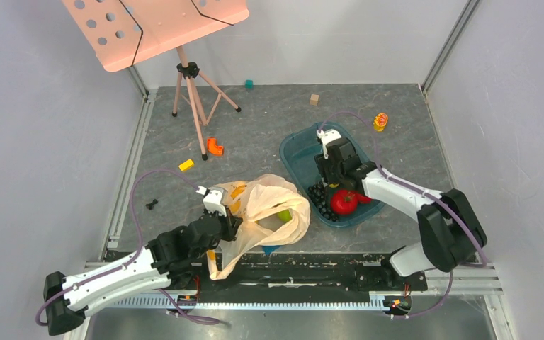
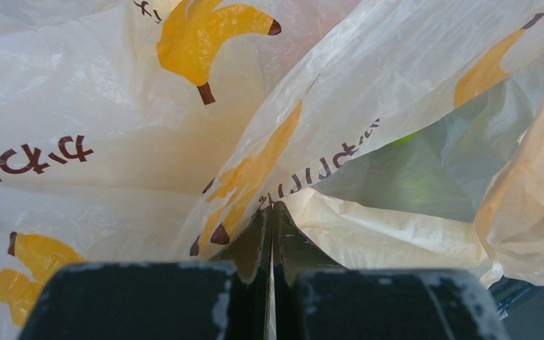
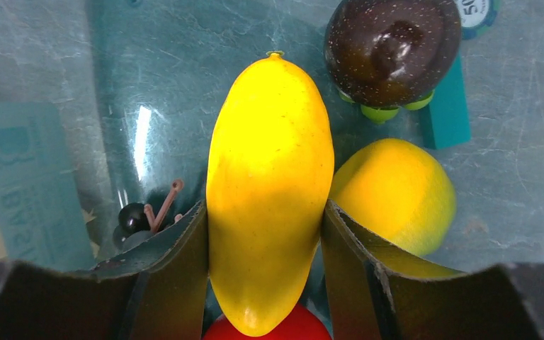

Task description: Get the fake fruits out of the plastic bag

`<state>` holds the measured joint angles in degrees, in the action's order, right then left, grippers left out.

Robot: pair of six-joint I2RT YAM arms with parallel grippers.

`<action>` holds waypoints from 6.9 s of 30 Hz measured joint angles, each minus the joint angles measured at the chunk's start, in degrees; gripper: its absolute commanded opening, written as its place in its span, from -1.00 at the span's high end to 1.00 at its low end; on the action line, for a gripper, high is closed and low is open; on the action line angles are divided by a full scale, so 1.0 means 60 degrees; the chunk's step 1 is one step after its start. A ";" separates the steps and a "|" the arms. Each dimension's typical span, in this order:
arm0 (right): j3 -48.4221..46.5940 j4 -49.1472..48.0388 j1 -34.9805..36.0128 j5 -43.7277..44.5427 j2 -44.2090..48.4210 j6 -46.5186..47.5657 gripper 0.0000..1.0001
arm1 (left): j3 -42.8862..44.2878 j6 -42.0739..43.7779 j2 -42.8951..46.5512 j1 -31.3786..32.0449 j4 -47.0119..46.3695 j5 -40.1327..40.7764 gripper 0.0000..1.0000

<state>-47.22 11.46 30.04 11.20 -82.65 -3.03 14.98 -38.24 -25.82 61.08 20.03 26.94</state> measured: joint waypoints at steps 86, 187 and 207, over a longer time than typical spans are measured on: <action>-0.2929 0.0215 0.6313 0.2302 -0.1872 -0.3133 0.13 | 0.0000 0.0000 -0.0306 0.0000 0.0073 0.0000 0.96; 0.0470 0.1319 0.6135 0.0095 0.4670 -0.3432 -0.23 | 0.0000 0.0018 -0.0692 0.0000 -0.0069 -0.0084 0.96; 0.1162 0.2051 0.1311 -0.0514 0.4874 -0.2328 -0.18 | 0.0000 0.0018 -0.0856 0.0000 -0.0069 -0.0087 0.96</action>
<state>-40.25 23.77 37.91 8.12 -53.41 -16.99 14.98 -38.13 -30.96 61.08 19.62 26.41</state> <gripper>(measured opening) 0.790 0.026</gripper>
